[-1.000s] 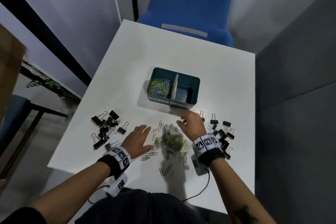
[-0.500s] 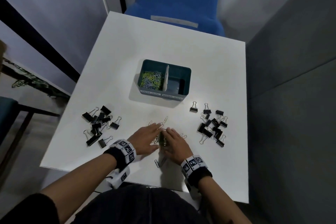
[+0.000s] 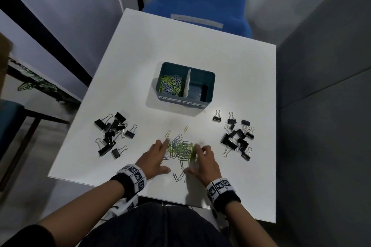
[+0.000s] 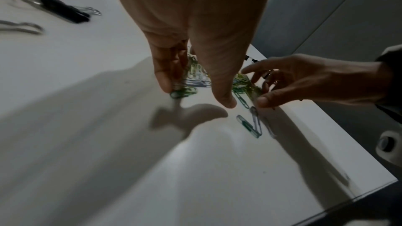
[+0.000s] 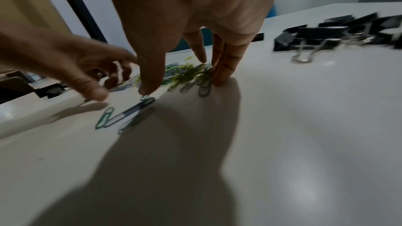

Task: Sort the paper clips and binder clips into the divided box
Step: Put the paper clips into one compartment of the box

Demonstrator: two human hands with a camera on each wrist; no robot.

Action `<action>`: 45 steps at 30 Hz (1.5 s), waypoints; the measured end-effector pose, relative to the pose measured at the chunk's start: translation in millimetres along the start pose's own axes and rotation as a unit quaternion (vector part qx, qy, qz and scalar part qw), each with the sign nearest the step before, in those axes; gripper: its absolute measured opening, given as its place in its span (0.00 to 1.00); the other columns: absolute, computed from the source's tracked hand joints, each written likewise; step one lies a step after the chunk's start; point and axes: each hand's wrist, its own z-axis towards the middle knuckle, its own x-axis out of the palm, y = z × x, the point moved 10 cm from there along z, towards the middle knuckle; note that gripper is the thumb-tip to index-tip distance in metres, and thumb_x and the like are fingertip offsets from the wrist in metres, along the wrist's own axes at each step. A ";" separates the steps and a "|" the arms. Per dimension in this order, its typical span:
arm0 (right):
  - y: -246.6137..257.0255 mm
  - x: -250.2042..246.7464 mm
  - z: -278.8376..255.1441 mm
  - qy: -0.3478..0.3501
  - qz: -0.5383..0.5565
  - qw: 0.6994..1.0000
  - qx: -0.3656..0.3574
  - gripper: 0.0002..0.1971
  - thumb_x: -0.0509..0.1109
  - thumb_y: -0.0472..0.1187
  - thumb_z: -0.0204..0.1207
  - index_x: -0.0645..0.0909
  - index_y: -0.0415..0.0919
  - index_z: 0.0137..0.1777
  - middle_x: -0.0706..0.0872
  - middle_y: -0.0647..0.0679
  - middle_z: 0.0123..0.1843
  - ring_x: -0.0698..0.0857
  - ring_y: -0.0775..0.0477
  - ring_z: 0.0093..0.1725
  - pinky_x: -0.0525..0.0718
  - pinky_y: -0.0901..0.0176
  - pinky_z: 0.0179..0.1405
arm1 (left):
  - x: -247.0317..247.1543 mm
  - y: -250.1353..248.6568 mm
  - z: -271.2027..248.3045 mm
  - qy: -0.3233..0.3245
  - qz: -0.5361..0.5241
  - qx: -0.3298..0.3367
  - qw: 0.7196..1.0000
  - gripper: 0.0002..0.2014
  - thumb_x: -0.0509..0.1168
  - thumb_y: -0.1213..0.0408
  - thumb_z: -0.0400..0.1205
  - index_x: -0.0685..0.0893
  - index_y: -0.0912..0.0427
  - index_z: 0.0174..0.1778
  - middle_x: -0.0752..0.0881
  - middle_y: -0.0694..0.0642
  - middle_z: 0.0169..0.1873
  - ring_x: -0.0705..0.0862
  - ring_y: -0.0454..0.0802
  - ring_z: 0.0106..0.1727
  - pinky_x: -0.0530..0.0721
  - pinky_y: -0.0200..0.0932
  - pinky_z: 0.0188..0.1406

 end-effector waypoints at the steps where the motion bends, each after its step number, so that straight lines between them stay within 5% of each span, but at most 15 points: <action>1: 8.9 2.6 2.3 0.004 -0.006 1.000 -0.008 0.44 0.82 0.56 0.60 0.62 0.51 0.73 0.68 0.46 0.64 0.74 0.44 0.58 0.84 0.51 0.43 | -0.1 -8.4 5.4 -0.006 0.004 0.007 1.000 0.53 0.74 0.47 0.74 0.44 0.56 0.84 0.65 0.57 0.66 0.75 0.54 0.59 0.80 0.43 0.47; 6: 35.3 5.6 14.2 0.011 -0.029 0.999 -0.031 0.31 0.74 0.43 0.72 0.66 0.48 0.74 0.69 0.43 0.63 0.74 0.39 0.60 0.82 0.49 0.43 | -8.1 -32.6 28.1 -0.010 0.032 0.005 0.999 0.42 0.73 0.56 0.77 0.55 0.53 0.82 0.65 0.61 0.69 0.74 0.61 0.65 0.83 0.53 0.51; 10: 35.2 0.0 23.8 -0.004 -0.026 0.999 -0.028 0.19 0.68 0.38 0.75 0.72 0.46 0.65 0.70 0.43 0.58 0.76 0.39 0.54 0.80 0.51 0.39 | -20.9 -38.5 32.7 -0.033 0.017 0.023 0.999 0.23 0.69 0.63 0.79 0.70 0.56 0.69 0.69 0.60 0.61 0.79 0.62 0.53 0.82 0.54 0.45; 14: 30.7 -5.3 25.3 -0.023 -0.002 0.999 -0.028 0.11 0.67 0.37 0.76 0.76 0.41 0.58 0.73 0.42 0.53 0.79 0.38 0.45 0.80 0.50 0.38 | -22.9 -32.0 36.1 -0.046 -0.004 0.031 0.998 0.15 0.68 0.68 0.79 0.76 0.62 0.61 0.75 0.61 0.54 0.81 0.64 0.47 0.75 0.49 0.39; 25: 16.4 -36.6 29.9 -0.065 0.063 0.996 -0.009 0.12 0.72 0.28 0.64 0.89 0.44 0.42 0.87 0.45 0.39 0.85 0.41 0.39 0.74 0.61 0.36 | -55.6 -20.7 36.0 -0.094 -0.102 0.014 0.990 0.04 0.70 0.65 0.77 0.83 0.59 0.44 0.80 0.53 0.42 0.81 0.56 0.43 0.79 0.49 0.43; 29: 15.6 -53.1 25.4 -0.071 0.061 0.996 -0.008 0.08 0.73 0.32 0.66 0.90 0.45 0.40 0.90 0.45 0.39 0.85 0.43 0.39 0.75 0.63 0.38 | -88.5 -27.8 28.0 -0.134 -0.131 0.038 0.982 0.04 0.73 0.65 0.76 0.85 0.59 0.43 0.81 0.52 0.38 0.82 0.52 0.39 0.81 0.51 0.42; 35: 26.7 -88.0 20.5 -0.096 0.079 0.991 -0.041 0.07 0.75 0.30 0.67 0.91 0.43 0.40 0.92 0.46 0.39 0.89 0.45 0.41 0.86 0.56 0.46 | -175.8 -51.7 22.0 -0.217 -0.177 0.081 0.957 0.05 0.74 0.66 0.76 0.88 0.60 0.46 0.83 0.48 0.39 0.80 0.44 0.39 0.74 0.33 0.38; 41: 49.5 -130.4 27.8 -0.111 0.086 0.988 -0.061 0.05 0.75 0.29 0.66 0.89 0.39 0.37 0.91 0.45 0.37 0.88 0.47 0.39 0.87 0.55 0.45 | -265.1 -48.7 51.3 -0.320 -0.181 0.052 0.928 0.06 0.74 0.65 0.76 0.88 0.58 0.48 0.85 0.52 0.40 0.82 0.49 0.39 0.82 0.42 0.41; 45: 81.3 -163.2 43.2 -0.122 0.085 0.985 -0.084 0.07 0.79 0.30 0.67 0.91 0.40 0.43 0.92 0.45 0.42 0.89 0.47 0.42 0.84 0.62 0.50 | -273.8 -38.5 81.9 -0.292 -0.176 0.010 0.940 0.17 0.77 0.65 0.73 0.86 0.58 0.57 0.87 0.56 0.50 0.85 0.53 0.50 0.82 0.45 0.52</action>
